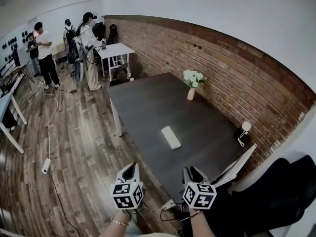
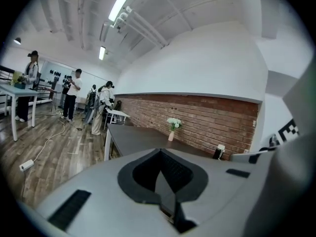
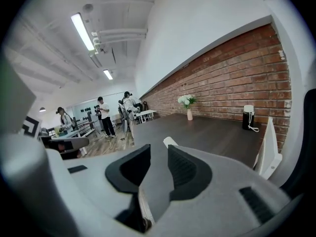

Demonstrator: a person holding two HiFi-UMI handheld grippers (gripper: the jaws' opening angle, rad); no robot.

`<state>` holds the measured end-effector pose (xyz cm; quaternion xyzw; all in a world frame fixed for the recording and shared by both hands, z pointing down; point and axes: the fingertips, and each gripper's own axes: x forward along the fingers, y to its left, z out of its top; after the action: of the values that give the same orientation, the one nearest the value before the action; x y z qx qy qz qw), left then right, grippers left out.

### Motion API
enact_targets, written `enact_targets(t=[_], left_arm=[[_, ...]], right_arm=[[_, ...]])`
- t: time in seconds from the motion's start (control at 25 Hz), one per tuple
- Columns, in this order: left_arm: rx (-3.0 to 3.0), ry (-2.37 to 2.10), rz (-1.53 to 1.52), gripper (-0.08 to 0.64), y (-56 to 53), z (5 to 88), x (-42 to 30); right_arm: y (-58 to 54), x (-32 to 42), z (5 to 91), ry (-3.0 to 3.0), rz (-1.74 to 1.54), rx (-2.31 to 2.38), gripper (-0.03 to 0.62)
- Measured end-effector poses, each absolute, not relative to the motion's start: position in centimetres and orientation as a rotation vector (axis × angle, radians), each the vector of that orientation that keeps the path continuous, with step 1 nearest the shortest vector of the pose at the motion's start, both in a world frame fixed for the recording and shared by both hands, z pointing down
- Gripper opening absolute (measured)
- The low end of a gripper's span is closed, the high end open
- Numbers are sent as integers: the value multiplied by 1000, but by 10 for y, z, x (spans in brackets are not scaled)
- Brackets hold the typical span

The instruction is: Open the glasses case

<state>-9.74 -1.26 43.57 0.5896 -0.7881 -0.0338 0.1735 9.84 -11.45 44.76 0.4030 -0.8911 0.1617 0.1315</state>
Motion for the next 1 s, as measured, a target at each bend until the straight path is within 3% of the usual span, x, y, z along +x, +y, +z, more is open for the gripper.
enact_targets(t=[0.6, 1.0], left_arm=[[1898, -2047, -22, -5, -171, 418, -259], [1968, -1897, -32, -5, -256, 442, -288]], right_arm=[[-229, -22, 422, -2456, 536, 1501, 112], [-275, -38, 434, -2320, 525, 1637, 112]])
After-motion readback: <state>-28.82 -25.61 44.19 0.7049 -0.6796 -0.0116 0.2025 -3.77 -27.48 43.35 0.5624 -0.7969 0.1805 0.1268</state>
